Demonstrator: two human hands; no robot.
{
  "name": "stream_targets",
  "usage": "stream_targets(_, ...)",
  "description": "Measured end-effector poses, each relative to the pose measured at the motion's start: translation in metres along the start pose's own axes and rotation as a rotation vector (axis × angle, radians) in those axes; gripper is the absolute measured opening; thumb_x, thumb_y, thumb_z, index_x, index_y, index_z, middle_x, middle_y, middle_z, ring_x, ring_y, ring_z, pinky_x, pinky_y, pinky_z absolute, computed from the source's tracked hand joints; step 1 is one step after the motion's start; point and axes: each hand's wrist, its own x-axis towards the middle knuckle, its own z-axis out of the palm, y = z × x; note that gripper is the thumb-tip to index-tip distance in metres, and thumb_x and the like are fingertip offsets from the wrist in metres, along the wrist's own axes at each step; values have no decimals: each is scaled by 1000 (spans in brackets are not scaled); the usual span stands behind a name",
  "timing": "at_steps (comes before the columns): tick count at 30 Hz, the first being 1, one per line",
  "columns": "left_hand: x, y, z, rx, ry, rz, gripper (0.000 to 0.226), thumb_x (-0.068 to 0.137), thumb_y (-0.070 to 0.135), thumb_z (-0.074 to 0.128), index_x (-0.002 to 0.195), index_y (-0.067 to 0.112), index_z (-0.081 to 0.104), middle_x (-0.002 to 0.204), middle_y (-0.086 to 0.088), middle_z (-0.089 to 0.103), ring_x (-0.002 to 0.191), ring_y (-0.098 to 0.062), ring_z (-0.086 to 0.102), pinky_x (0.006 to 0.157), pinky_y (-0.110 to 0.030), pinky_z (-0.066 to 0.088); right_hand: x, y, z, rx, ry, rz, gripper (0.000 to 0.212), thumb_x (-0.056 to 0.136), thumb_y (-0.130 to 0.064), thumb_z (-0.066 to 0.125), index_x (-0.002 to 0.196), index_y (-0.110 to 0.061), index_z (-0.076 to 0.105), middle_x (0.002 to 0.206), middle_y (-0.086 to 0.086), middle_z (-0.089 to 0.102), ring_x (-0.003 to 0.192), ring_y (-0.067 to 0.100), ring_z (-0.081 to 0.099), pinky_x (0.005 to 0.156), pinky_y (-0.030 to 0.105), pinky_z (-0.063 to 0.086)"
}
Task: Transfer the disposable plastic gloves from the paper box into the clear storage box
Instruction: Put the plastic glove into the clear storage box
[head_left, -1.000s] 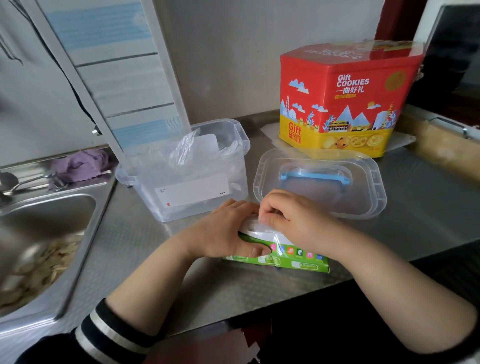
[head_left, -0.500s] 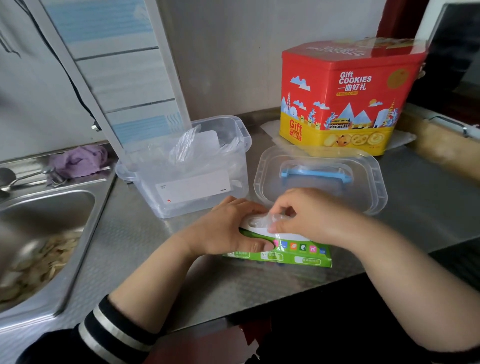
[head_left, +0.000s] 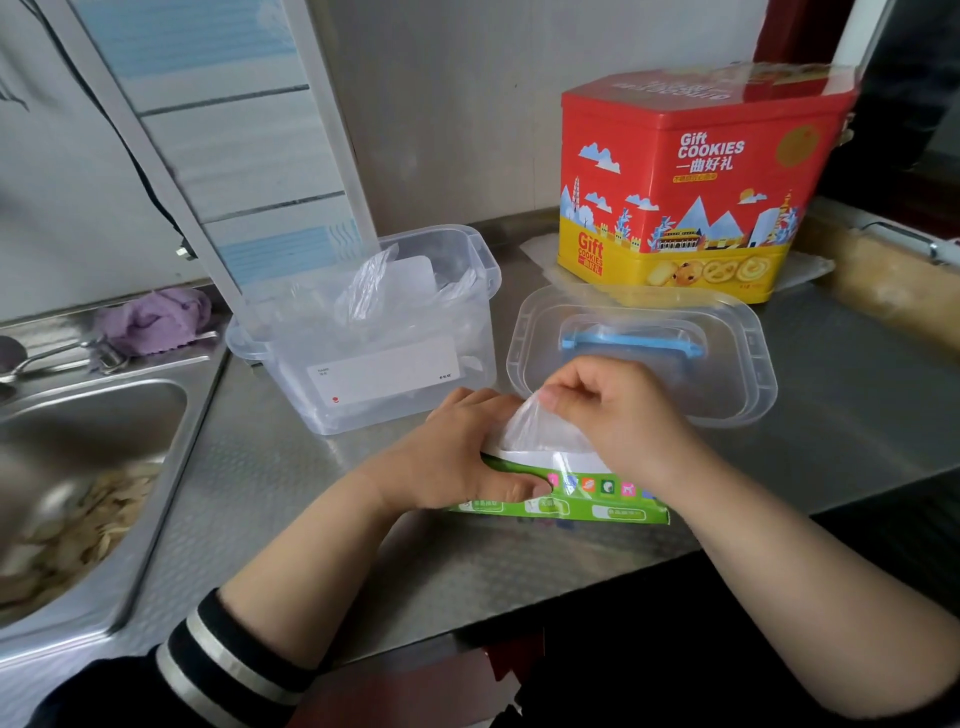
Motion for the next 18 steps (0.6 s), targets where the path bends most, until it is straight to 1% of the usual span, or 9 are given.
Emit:
stream_targets(3, 3, -5, -2, -22, -3, -27, 49, 61, 71, 65, 100, 47, 47, 102, 24, 50, 106, -6, 41, 92, -8, 30, 2, -6, -4, 184, 58, 8, 19, 89, -16, 66, 73, -24, 65, 60, -13, 61, 58, -1, 51, 61, 19, 43)
stream_targets(5, 5, -12, 0, -102, -9, -34, 47, 63, 68, 73, 100, 48, 53, 105, 18, 59, 110, -14, 50, 97, -28, 43, 2, -10, -5, 311, 79, 5, 17, 91, -13, 63, 76, -21, 65, 51, -18, 57, 47, -4, 50, 47, 8, 36)
stream_targets(7, 6, -16, 1, -175, 17, -47, 58, 61, 69, 76, 109, 43, 57, 110, 11, 63, 112, -21, 55, 96, -45, 48, 1, -10, -6, 414, 96, 1, 16, 92, -10, 60, 78, -17, 64, 44, -19, 51, 39, -3, 48, 39, 9, 34)
stream_targets(10, 6, -16, -1, -202, 28, -25, 67, 63, 65, 77, 120, 40, 55, 118, 10, 61, 117, -21, 53, 101, -45, 44, 2, -7, -3, 507, 135, 38, 17, 93, -12, 59, 77, -18, 65, 43, -18, 49, 37, 0, 43, 36, 12, 28)
stream_targets(12, 4, -14, -1, -262, 18, 25, 67, 67, 53, 82, 126, 34, 54, 122, 12, 61, 120, -16, 54, 105, -38, 43, 3, -6, 2, 634, 162, 58, 18, 88, -15, 64, 72, -19, 71, 57, -12, 57, 55, 5, 49, 48, 22, 41)
stream_targets(13, 3, -12, 0, -269, -3, 27, 63, 69, 46, 83, 125, 32, 56, 121, 13, 62, 119, -11, 56, 103, -30, 43, 5, -8, 4, 735, 163, 58, 15, 83, -17, 65, 70, -20, 73, 66, -6, 62, 67, 12, 54, 65, 29, 50)
stream_targets(15, 4, -7, 3, -192, -66, -31, 45, 70, 48, 81, 109, 38, 60, 109, 16, 63, 110, -9, 60, 91, -19, 45, 10, -18, 5, 852, 139, 12, 11, 76, -23, 67, 69, -22, 75, 74, -3, 67, 82, 16, 59, 89, 38, 48)
stream_targets(16, 4, -4, 3, -125, -70, -44, 41, 69, 53, 79, 102, 42, 58, 103, 19, 62, 106, -12, 61, 87, -20, 46, 14, -25, 5, 843, 130, -43, 10, 76, -25, 68, 70, -24, 76, 75, -5, 69, 83, 14, 60, 91, 39, 47)
stream_targets(18, 5, -5, 3, -23, -28, -11, 47, 65, 65, 72, 103, 44, 54, 101, 31, 55, 106, -14, 56, 94, -32, 46, 22, -41, -2, 765, 141, -182, 14, 82, -26, 69, 70, -29, 76, 73, -12, 69, 79, 6, 62, 86, 30, 50)
